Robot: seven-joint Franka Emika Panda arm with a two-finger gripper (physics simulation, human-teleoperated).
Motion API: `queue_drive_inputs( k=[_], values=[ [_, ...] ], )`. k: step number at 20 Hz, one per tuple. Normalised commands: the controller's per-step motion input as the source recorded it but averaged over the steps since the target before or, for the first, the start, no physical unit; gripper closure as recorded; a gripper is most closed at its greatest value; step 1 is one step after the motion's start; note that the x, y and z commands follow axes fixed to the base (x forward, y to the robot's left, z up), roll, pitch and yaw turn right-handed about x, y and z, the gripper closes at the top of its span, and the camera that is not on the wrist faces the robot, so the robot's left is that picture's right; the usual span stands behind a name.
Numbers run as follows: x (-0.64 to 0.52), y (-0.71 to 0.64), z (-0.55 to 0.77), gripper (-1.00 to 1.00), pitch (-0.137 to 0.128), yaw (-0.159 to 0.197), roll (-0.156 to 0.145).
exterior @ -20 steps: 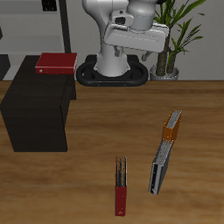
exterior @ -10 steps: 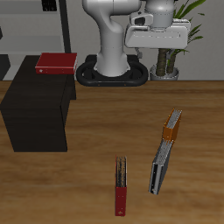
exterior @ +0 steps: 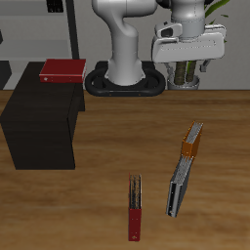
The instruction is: Place the left red book flat on top of the shelf and place the orange book flat on top of the shelf
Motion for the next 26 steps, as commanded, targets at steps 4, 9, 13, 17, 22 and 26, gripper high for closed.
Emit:
queue_drive_inputs(
  k=[4,9,13,17,22,26],
  values=[
    [0.26,0.02,-0.14,-1.00,-0.042,0.020,0.061],
    [0.11,-0.06,-0.19,-1.00,0.028,-0.033,0.048],
    [0.23,-0.06,-0.25,-1.00,0.008,-0.078,-0.032],
    [0.19,0.02,-0.28,-1.00,0.003,-0.013,-0.054],
    [0.03,0.05,-0.23,-1.00,0.000,-0.031,-0.030],
    [0.20,0.17,-0.30,-1.00,0.010,-0.055,-0.007]
  ],
)
